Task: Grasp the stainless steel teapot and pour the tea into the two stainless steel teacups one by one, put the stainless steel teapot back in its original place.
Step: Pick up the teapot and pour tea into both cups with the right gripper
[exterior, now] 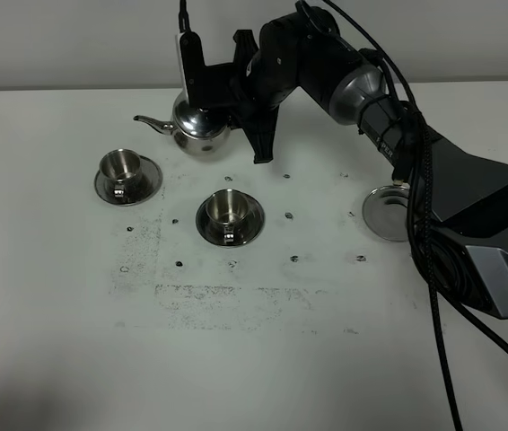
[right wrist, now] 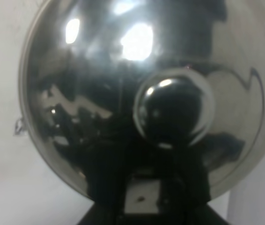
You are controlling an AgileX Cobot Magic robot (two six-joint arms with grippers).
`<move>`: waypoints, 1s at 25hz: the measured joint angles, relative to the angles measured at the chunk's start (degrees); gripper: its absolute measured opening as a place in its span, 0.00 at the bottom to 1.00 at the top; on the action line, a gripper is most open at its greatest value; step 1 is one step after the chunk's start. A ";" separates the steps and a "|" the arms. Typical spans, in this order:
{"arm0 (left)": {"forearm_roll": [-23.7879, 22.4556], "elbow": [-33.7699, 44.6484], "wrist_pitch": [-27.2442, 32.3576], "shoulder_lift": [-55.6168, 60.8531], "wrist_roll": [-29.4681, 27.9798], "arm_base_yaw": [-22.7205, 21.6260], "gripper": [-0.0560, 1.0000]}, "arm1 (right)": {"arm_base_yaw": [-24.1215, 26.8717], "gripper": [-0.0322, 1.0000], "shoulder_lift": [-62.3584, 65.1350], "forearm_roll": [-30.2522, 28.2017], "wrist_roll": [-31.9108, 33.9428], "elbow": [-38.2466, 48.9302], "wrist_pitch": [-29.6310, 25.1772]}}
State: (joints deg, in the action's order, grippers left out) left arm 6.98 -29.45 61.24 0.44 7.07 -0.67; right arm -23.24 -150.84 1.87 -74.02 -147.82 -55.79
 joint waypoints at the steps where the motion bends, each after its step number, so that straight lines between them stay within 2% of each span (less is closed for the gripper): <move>1: 0.00 0.00 0.00 0.00 0.00 0.00 0.71 | -0.12 0.20 0.00 -0.17 -0.30 0.00 0.31; 5: 0.00 0.00 0.00 0.00 0.00 0.00 0.71 | -0.56 0.20 -0.10 -2.46 -0.88 0.00 2.96; 16: 0.00 0.00 0.00 0.00 -0.06 0.00 0.71 | -2.67 0.20 -0.78 -3.96 -6.40 0.00 9.64; 25: 0.00 0.00 0.00 0.00 -0.01 0.00 0.71 | -2.74 0.20 -3.56 -5.91 -7.58 0.00 12.05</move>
State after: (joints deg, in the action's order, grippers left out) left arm 6.98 -29.45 61.24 0.44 7.06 -0.67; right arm -25.98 -154.39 -4.03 -81.59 -147.82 -43.74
